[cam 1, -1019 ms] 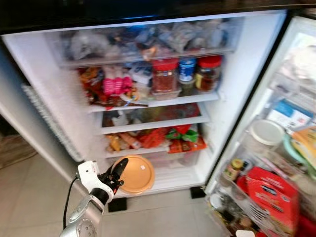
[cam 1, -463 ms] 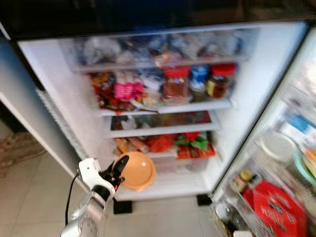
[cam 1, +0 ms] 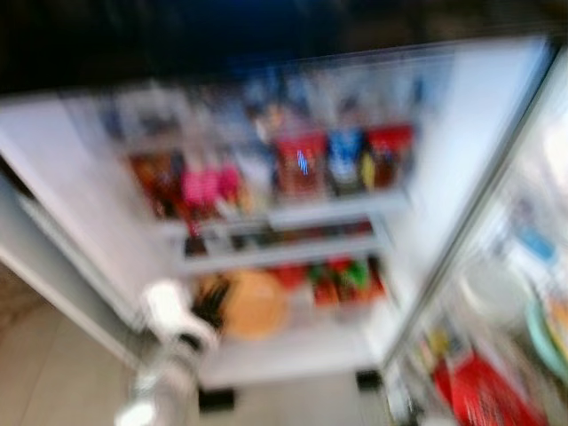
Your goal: Restocking fridge
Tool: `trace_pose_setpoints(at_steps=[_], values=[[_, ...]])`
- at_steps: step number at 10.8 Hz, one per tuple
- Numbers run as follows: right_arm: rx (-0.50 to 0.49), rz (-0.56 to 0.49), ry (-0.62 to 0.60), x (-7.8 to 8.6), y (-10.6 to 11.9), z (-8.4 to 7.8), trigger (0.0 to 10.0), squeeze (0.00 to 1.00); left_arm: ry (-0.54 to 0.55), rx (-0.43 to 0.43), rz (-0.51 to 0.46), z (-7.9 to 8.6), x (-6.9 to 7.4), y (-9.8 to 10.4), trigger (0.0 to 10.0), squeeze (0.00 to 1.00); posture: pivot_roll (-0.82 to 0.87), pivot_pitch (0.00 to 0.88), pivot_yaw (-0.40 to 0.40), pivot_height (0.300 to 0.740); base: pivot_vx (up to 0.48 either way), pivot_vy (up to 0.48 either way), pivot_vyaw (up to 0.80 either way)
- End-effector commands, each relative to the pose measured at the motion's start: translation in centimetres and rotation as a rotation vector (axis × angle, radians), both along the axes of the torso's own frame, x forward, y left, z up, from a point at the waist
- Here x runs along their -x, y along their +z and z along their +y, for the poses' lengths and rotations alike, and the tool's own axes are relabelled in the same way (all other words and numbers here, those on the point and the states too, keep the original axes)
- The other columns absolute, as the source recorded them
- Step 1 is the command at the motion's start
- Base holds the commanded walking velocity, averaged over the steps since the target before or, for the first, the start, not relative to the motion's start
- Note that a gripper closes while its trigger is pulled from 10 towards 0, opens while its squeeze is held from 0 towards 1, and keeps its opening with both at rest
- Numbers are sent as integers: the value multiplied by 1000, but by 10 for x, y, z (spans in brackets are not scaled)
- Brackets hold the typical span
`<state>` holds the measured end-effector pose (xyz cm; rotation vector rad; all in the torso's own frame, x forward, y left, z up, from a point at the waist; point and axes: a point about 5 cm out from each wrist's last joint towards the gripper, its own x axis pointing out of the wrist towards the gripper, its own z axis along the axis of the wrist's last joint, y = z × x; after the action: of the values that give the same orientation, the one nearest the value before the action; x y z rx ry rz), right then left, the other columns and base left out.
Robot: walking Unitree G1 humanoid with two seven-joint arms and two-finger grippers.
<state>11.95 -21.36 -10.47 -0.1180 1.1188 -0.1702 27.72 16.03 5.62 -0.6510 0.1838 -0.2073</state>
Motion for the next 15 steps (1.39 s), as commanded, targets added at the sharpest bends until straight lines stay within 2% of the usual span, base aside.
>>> trace_pose_setpoints(at_steps=[1, 7, 9, 10, 15], values=[[-5, -50, 23, -13, 3, 8, 10000, 0, 57, -26, 5, 21, 3, -1, 10000, 0, 15, 59, 40, 740, 311, 0, 0], [-3, -49, 28, -12, 3, 8, 10000, 0, 38, -20, 16, 18, 3, -2, 10000, 0, 15, 59, 39, 740, 47, 0, 0], [-7, -50, 35, -12, 3, 9, 10000, 0, 59, 112, 66, 20, 7, -11, 10000, 0, 14, 59, 41, 740, 0, 0, 0], [-9, -48, 35, -11, 3, 9, 10000, 0, 86, 146, 81, 24, 7, -16, 10000, 0, 17, 59, 39, 740, 0, 0, 0], [-8, -44, 42, -12, 3, 9, 10000, 0, 51, 167, 81, 19, 3, -18, 10000, 0, 13, 56, 36, 740, 0, 0, 0]])
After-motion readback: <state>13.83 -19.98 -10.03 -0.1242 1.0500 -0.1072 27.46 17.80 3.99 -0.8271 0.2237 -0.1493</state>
